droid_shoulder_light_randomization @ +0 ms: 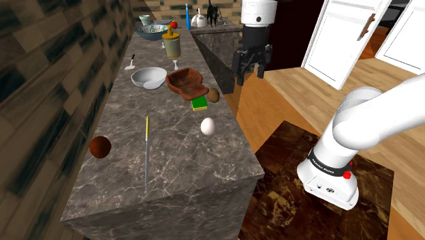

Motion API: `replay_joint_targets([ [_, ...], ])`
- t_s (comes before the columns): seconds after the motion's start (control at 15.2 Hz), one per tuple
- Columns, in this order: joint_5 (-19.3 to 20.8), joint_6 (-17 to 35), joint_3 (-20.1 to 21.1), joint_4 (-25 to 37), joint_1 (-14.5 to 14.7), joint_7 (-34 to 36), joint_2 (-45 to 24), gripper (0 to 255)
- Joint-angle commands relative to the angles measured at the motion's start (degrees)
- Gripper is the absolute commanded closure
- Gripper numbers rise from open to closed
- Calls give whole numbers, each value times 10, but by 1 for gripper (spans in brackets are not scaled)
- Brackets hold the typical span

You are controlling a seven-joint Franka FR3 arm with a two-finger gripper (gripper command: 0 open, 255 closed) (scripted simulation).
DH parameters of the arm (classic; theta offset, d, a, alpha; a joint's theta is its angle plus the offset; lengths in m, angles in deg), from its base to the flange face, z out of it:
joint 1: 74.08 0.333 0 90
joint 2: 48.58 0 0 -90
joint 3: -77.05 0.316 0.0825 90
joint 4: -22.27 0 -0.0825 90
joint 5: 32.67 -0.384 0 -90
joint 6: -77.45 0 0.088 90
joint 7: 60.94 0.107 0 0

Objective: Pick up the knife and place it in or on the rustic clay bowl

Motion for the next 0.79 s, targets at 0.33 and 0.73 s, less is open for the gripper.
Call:
replay_joint_targets([
  [0.33,-32,93,94,20,3,121,-87,0],
  [0.73,-18,171,175,69,-6,236,-198,0],
])
